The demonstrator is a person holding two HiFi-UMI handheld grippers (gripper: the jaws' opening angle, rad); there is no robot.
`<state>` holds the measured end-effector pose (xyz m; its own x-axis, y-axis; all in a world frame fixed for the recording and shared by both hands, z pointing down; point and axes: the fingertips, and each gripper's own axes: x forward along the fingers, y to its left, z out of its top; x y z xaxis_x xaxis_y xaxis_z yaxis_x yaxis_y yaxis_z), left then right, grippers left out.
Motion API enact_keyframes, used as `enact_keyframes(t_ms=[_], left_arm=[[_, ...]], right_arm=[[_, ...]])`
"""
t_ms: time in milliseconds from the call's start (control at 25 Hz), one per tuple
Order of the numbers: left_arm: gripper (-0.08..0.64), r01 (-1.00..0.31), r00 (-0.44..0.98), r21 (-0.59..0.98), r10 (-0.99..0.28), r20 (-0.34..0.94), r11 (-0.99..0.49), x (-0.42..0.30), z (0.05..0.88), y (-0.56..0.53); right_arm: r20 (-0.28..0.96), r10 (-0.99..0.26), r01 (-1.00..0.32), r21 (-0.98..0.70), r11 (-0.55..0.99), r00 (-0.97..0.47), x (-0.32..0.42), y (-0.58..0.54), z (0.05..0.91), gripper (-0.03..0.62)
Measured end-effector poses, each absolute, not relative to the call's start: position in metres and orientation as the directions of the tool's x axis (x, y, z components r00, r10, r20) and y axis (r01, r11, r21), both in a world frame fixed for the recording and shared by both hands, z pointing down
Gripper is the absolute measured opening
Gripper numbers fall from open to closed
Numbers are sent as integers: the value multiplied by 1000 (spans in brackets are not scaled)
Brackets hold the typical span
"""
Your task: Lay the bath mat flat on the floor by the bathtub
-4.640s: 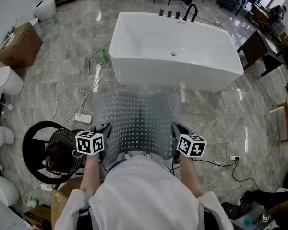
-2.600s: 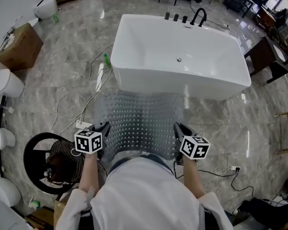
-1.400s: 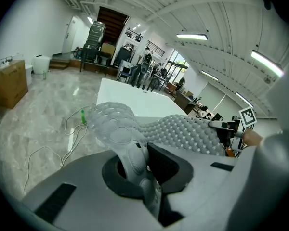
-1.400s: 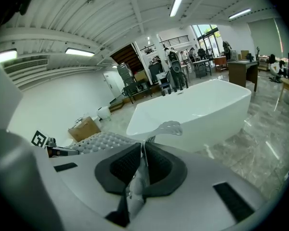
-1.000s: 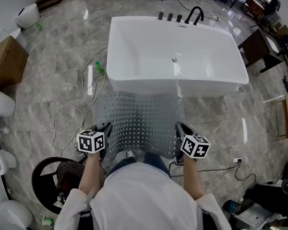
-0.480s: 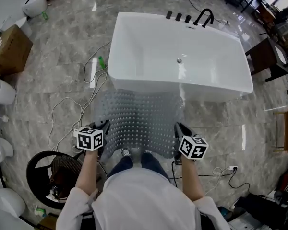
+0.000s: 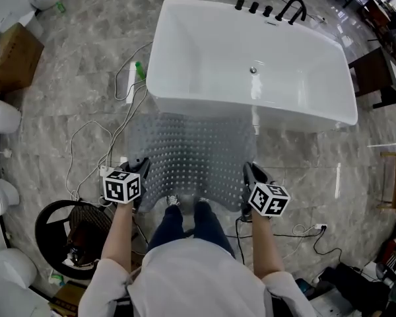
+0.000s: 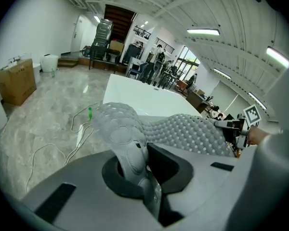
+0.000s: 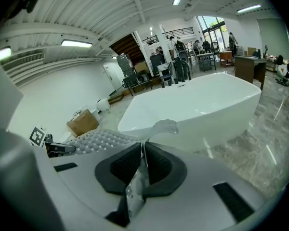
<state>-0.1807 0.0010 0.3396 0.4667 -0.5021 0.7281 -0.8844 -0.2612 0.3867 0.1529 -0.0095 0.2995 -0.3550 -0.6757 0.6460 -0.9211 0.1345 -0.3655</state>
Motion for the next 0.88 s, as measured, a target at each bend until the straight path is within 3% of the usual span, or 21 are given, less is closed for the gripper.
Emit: enact_keyframes(t_ms=[880], left_arm=[[44,-909,417,373,-452,788,-188,-176,467,-30]], right_arm=[[733,-612,-943,-327,68,-298,165,-44,437,40]])
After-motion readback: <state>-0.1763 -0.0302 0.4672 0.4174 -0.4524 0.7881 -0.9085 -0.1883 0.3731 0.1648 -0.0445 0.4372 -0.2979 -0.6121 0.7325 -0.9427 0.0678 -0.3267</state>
